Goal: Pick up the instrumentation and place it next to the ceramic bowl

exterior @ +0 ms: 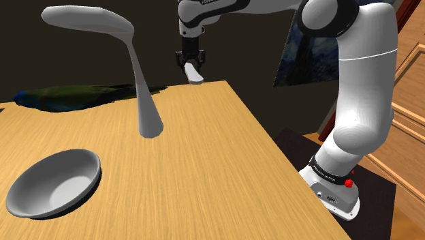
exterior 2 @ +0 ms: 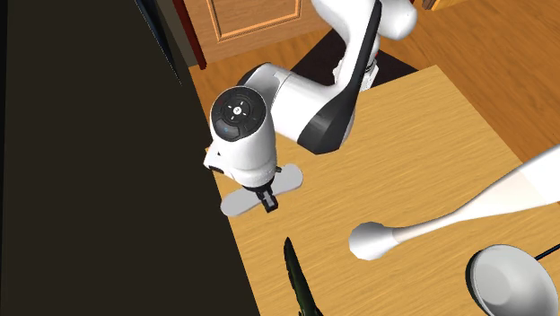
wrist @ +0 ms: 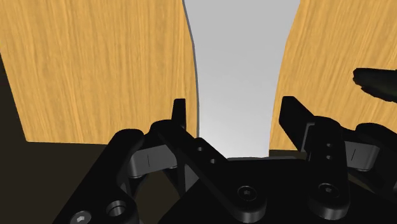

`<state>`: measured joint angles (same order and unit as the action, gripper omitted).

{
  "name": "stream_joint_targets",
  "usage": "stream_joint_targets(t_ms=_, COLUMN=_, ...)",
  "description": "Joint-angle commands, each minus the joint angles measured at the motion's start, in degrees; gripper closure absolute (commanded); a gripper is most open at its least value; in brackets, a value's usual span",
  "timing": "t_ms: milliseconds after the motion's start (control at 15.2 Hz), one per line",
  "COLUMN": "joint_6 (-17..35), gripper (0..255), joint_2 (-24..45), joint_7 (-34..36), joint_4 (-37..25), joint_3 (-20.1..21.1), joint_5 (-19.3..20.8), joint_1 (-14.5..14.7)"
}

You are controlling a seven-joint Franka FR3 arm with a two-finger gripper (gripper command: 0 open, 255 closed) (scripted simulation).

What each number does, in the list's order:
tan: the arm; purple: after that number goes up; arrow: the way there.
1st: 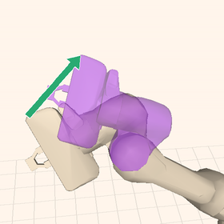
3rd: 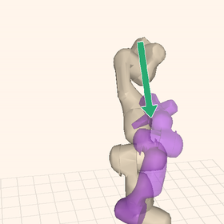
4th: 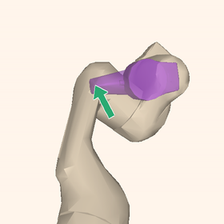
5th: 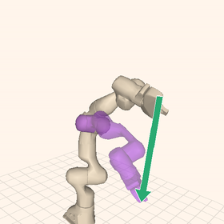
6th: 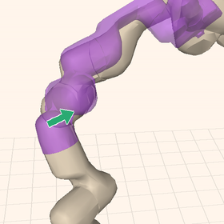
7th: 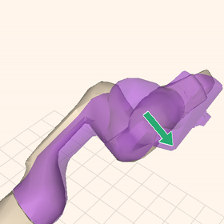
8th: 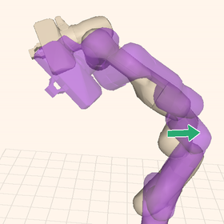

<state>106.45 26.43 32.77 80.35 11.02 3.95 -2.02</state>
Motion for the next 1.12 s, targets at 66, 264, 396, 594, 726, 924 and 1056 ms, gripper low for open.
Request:
stream_joint_targets(t_ms=66, joint_6=-2.3, gripper=255, joint_2=-0.1, joint_7=-0.1, joint_4=-2.1, joint_3=0.0, joint_5=-0.1, joint_1=0.1)
stream_joint_targets(t_ms=264, joint_6=-4.5, gripper=255, joint_2=-0.2, joint_7=-0.1, joint_4=-4.4, joint_3=0.1, joint_5=-0.1, joint_1=0.2)
stream_joint_targets(t_ms=396, joint_6=-6.0, gripper=255, joint_2=-0.2, joint_7=-0.1, joint_4=-5.8, joint_3=0.1, joint_5=-0.1, joint_1=0.2)
stream_joint_targets(t_ms=594, joint_6=-4.1, gripper=255, joint_2=-3.5, joint_7=3.0, joint_4=-0.6, joint_3=1.1, joint_5=-0.3, joint_1=2.1)
stream_joint_targets(t_ms=726, joint_6=-3.2, gripper=255, joint_2=-5.4, joint_7=5.1, joint_4=2.2, joint_3=1.8, joint_5=-0.4, joint_1=3.3)
stream_joint_targets(t_ms=924, joint_6=-2.0, gripper=255, joint_2=-7.8, joint_7=8.4, joint_4=5.7, joint_3=2.9, joint_5=-0.5, joint_1=5.3)
stream_joint_targets(t_ms=1056, joint_6=-1.4, gripper=255, joint_2=-9.1, joint_7=10.7, joint_4=7.6, joint_3=3.7, joint_5=-0.5, joint_1=6.7)
